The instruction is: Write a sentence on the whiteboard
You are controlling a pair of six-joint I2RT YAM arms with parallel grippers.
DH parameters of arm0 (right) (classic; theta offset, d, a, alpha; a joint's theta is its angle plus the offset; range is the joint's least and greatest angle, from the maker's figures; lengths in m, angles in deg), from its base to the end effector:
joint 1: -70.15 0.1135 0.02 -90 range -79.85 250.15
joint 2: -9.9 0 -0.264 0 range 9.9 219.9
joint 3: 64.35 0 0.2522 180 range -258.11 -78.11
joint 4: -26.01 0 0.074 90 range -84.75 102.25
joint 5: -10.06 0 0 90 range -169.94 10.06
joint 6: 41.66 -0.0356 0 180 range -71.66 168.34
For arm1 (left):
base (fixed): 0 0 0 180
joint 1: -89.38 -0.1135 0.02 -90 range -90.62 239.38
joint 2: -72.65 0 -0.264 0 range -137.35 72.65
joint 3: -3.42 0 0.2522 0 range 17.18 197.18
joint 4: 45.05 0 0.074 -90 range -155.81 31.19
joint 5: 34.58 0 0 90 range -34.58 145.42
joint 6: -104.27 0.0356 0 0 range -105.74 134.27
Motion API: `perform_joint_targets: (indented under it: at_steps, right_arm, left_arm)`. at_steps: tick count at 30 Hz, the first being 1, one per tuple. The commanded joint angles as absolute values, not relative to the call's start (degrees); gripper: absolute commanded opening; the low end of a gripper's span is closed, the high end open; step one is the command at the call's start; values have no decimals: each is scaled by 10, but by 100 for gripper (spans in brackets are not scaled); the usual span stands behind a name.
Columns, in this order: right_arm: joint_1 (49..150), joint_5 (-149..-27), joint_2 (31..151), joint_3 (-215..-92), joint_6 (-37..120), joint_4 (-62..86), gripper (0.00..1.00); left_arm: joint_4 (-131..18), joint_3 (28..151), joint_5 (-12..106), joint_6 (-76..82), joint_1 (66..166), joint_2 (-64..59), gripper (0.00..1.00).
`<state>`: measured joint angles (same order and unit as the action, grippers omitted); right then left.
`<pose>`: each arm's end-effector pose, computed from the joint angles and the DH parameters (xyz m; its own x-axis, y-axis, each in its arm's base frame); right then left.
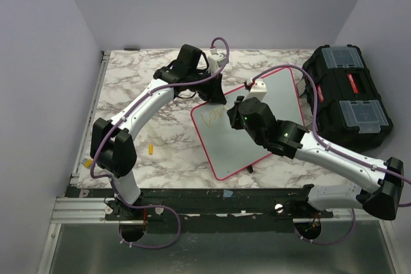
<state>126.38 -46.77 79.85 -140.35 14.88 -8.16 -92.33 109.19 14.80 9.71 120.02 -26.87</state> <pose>0.1673 0.2151 0.3392 -0.4543 0.1508 -0.8780 -0.2123 0.9388 0.2711 0.3242 -0.2190 0.3350 -0.6274 0.3015 -0.7180 0.7619 0.4281 -0.4860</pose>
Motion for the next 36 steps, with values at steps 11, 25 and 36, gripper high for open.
perform_joint_targets:
  at_steps: [11, 25, 36]
  right_arm:
    - [1261, -500, 793, -1349, 123, -95, 0]
    - [1261, -478, 781, -1325, 116, -119, 1]
    - [1261, -455, 776, -1325, 117, -137, 1]
  left_arm:
    - [-905, 1095, 163, 131, 1207, -248, 0]
    - [-906, 1097, 164, 131, 1207, -249, 0]
    - [-908, 1097, 163, 131, 1208, -249, 0]
